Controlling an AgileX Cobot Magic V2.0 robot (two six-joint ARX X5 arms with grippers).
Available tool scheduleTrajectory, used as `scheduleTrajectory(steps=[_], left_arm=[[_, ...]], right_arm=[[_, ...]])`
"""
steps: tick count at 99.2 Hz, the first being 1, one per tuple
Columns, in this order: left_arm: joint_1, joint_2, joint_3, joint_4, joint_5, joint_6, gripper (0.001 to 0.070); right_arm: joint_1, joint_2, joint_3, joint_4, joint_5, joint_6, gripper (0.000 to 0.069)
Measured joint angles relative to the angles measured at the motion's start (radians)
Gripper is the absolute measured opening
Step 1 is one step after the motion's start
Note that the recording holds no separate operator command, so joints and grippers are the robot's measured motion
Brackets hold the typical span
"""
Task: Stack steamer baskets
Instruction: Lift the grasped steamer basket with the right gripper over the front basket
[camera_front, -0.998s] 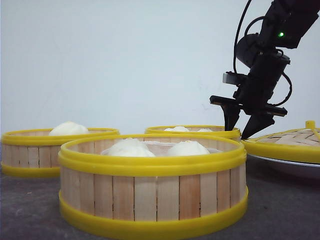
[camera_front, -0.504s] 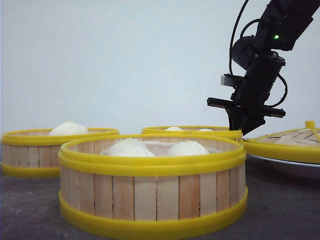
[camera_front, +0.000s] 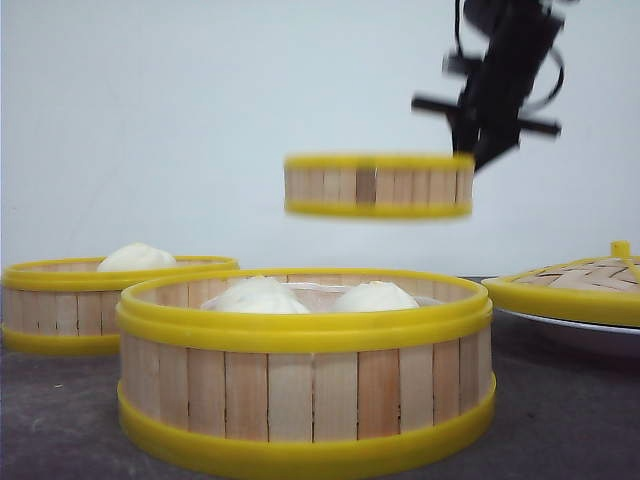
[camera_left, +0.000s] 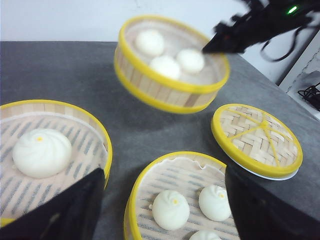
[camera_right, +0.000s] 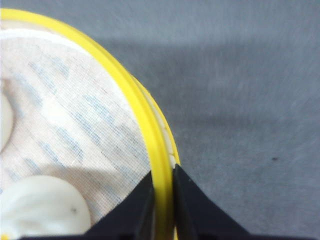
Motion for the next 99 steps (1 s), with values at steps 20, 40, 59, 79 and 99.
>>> scheduleTrajectory(steps=[20, 40, 59, 79, 99], left_arm=[[0.000, -0.042, 0.000, 0.000, 0.000, 0.000, 0.0466], [0.000, -0.082, 0.000, -0.014, 0.000, 0.000, 0.0466], [0.000, -0.098, 0.000, -0.059, 0.000, 0.000, 0.0466], [0.000, -0.106, 0.000, -0.080, 0.001, 0.000, 0.0466], [0.000, -0.122, 0.000, -0.085, 0.007, -0.001, 0.0466]], right_arm=[[0.045, -0.222, 0.009, -0.090, -0.002, -0.075, 0.0031], [0.101, -0.383, 0.009, -0.224, -0.035, -0.139, 0.0031], [0.151, -0.474, 0.009, -0.387, -0.062, -0.167, 0.0031], [0.211, -0.485, 0.003, -0.489, -0.057, -0.188, 0.0031], [0.283, -0.486, -0.080, -0.460, -0.024, -0.188, 0.0031]])
